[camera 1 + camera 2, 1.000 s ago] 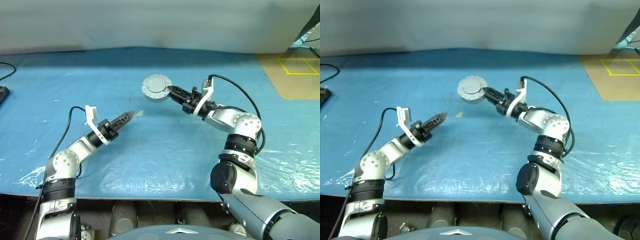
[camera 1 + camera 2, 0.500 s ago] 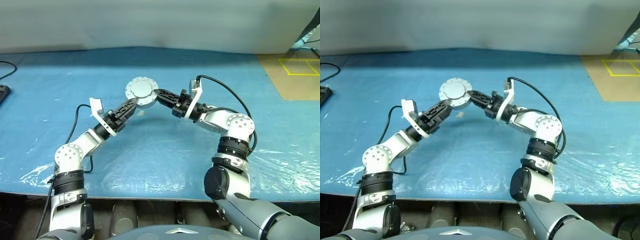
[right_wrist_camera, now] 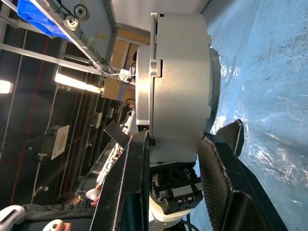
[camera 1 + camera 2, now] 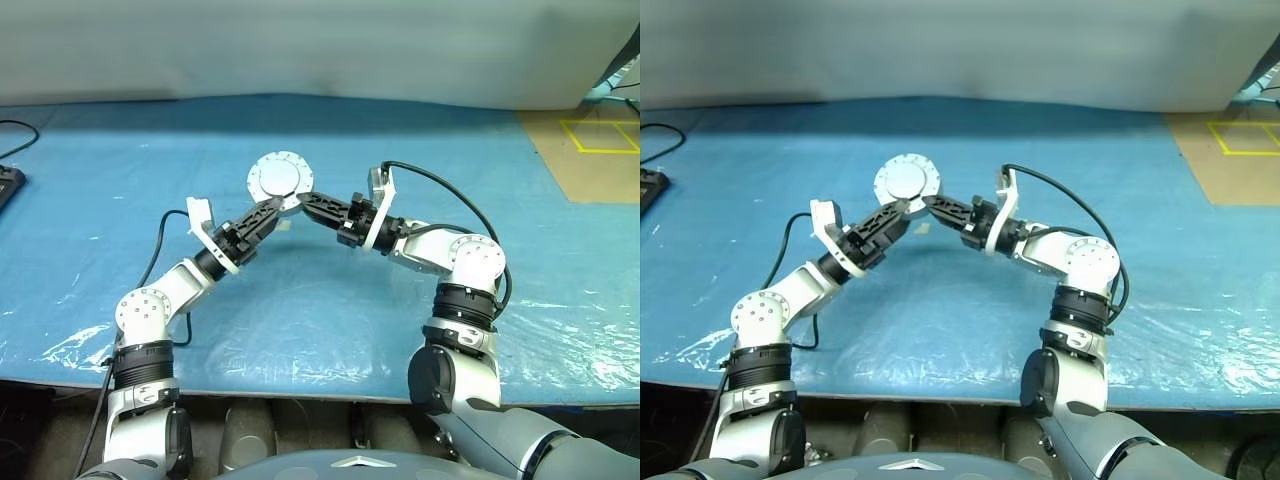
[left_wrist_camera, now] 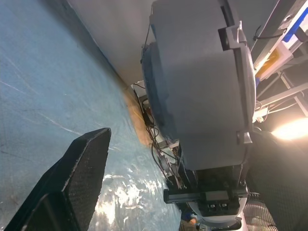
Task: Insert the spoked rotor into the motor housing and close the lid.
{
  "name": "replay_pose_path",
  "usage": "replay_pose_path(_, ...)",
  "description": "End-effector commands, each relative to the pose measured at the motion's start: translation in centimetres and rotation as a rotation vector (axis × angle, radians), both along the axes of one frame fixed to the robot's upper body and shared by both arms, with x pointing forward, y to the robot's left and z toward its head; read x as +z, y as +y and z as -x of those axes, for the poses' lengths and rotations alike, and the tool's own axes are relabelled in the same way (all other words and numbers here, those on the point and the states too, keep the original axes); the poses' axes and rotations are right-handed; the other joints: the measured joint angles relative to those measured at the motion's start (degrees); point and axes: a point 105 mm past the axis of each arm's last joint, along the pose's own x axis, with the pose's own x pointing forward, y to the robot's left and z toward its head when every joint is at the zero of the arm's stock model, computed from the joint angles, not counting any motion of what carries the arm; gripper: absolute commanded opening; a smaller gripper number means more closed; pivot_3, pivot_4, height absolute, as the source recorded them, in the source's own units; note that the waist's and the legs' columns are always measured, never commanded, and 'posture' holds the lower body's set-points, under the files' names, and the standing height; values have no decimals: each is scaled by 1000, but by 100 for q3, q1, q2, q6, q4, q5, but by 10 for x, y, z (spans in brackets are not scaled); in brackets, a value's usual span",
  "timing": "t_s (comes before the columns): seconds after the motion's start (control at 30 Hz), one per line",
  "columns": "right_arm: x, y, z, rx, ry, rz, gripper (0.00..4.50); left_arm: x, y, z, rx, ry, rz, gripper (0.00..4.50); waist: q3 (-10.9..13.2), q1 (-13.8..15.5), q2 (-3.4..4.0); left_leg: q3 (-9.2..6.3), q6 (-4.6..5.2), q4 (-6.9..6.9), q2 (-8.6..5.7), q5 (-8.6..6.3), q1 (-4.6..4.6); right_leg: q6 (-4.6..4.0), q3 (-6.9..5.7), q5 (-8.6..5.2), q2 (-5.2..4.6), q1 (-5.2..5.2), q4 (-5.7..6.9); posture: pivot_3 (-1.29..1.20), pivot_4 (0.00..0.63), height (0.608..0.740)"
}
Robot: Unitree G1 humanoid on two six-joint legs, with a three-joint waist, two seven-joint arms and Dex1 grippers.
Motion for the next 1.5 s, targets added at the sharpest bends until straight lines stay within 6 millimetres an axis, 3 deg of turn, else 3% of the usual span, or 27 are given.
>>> replay_pose_path(0.03,19,7,8,65,-71,-63,1130,17,5,1,18,-67,28,4463,0,-1,0,0,0,1,0,0,0,0,0,0,0,0,2,0,150,740)
replay_pose_path(0.47,17,5,3,47,-47,-74,1130,23,8,4,14,-96,59,4463,0,2,-1,-2,0,9,-2,0,-1,1,0,1,0,0,10,0,150,740)
replay_pose_path(0.83,29,12,22,135,-132,-86,1130,12,2,-2,21,-59,60,4463,0,5,-1,-3,0,12,-1,0,0,1,0,1,-1,0,16,0,150,740)
replay_pose_path(1.23,22,17,28,161,-128,-57,1130,14,-4,-3,24,-58,102,4463,1,2,-2,-4,0,24,-1,0,3,1,1,1,-1,1,30,0,150,740)
replay_pose_path(1.33,22,17,28,160,-127,-55,1130,12,0,-6,58,-51,115,3961,1,5,-2,-4,0,25,-2,0,3,1,1,1,-2,1,31,0,150,740)
replay_pose_path(1.47,20,16,24,145,-119,-53,1130,12,3,-7,75,-48,121,2749,2,-1,-4,-5,0,26,-1,0,2,1,1,1,-2,1,32,0,150,740)
replay_pose_path(1.5,20,16,23,139,-116,-53,1130,12,3,-7,77,-47,123,2677,2,-1,-4,-5,0,25,-1,0,3,1,2,1,-1,2,32,0,150,740)
